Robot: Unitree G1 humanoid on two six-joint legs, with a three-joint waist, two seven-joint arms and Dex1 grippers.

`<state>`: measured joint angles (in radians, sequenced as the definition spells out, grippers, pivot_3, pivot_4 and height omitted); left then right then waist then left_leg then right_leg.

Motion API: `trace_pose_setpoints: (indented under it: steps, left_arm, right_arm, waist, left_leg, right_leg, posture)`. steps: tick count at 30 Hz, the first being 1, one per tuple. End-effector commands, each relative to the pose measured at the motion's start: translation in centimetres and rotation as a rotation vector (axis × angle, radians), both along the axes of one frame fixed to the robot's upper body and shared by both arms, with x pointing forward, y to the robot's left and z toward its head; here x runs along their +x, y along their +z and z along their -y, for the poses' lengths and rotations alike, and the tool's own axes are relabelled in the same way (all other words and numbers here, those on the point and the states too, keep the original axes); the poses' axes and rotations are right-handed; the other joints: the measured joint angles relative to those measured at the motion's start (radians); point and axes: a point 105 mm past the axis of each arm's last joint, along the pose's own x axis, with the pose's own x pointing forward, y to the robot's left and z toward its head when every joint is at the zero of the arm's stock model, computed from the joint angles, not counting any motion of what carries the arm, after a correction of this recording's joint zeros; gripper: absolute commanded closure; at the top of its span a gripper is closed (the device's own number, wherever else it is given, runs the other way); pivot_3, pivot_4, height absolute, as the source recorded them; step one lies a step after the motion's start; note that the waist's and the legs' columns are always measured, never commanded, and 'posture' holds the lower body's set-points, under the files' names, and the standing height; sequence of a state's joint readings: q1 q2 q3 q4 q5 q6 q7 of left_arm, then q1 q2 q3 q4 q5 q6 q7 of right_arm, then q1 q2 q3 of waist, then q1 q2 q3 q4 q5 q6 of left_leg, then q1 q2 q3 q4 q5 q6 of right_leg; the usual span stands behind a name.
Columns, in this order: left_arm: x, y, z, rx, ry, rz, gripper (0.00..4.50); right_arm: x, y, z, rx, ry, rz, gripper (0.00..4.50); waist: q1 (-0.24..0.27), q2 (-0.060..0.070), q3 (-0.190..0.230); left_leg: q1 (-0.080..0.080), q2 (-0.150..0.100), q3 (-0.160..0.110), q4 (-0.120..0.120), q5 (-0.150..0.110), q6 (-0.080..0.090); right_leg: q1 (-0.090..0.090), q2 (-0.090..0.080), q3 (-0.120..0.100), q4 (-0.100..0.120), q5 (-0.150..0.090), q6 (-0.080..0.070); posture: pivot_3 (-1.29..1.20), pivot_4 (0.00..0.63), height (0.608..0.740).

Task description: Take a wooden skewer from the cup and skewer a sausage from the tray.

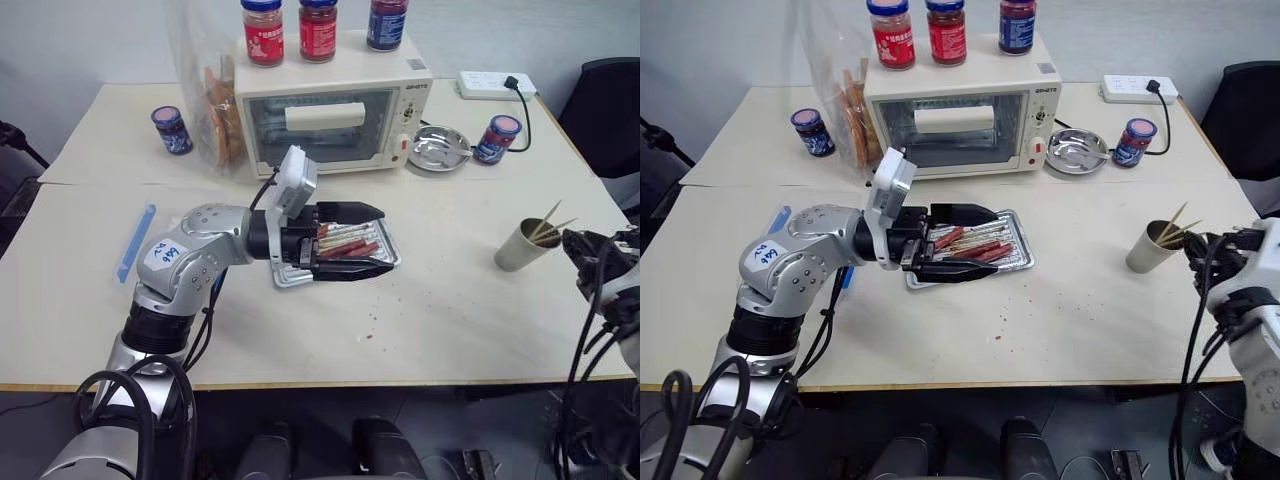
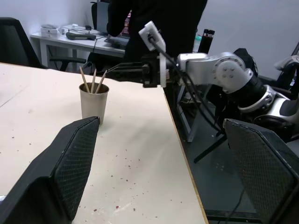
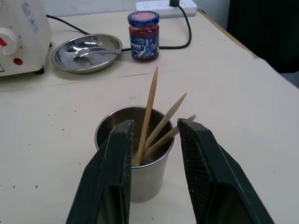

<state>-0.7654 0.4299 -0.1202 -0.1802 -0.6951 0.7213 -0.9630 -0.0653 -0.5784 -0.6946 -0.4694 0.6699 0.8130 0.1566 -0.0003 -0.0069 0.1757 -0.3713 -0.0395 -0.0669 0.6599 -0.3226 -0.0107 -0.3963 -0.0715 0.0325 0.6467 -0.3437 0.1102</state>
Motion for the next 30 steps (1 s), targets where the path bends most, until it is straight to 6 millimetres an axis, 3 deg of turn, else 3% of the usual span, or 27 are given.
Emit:
trace_pose_setpoints:
  steps: [1,14,24,30]
  left_arm:
    - [-0.2,0.9,0.1,-0.025,-0.006,0.050,0.00]
    - [0.0,1.7,1.0,-0.034,-0.026,0.080,0.00]
    - [0.0,1.6,0.7,-0.024,-0.014,0.084,0.00]
    - [0.0,1.6,0.8,-0.026,-0.013,0.085,0.00]
  right_arm:
    - [-0.7,1.1,1.3,-0.013,-0.060,0.034,2.95]
    - [2.7,-0.1,1.6,0.049,-0.068,0.049,2.95]
    - [3.5,-0.8,1.3,0.071,-0.054,0.051,2.95]
    - [3.6,-0.6,1.1,0.071,-0.040,0.062,4.47]
  waist:
    - [0.000,0.000,0.000]
    - [-0.001,0.000,0.000]
    - [-0.002,0.000,0.000]
    - [-0.002,0.000,0.000]
  left_leg:
    - [0.000,0.000,0.000,0.000,0.000,0.000]
    - [0.000,0.000,0.001,0.000,0.000,0.000]
    - [0.000,0.000,0.001,0.000,0.000,0.000]
    - [0.000,0.000,0.001,0.000,0.000,0.000]
  right_leg:
    - [0.000,0.000,0.000,0.000,0.000,0.000]
    - [0.000,0.001,0.000,0.001,0.000,0.000]
    - [0.000,0.001,0.000,0.001,0.000,0.000]
    - [-0.001,0.001,0.000,0.001,0.000,0.000]
  posture:
    - [0.00,0.150,0.740]
    - [0.00,0.150,0.740]
    - [0.00,0.150,0.740]
    - [0.00,0.150,0.740]
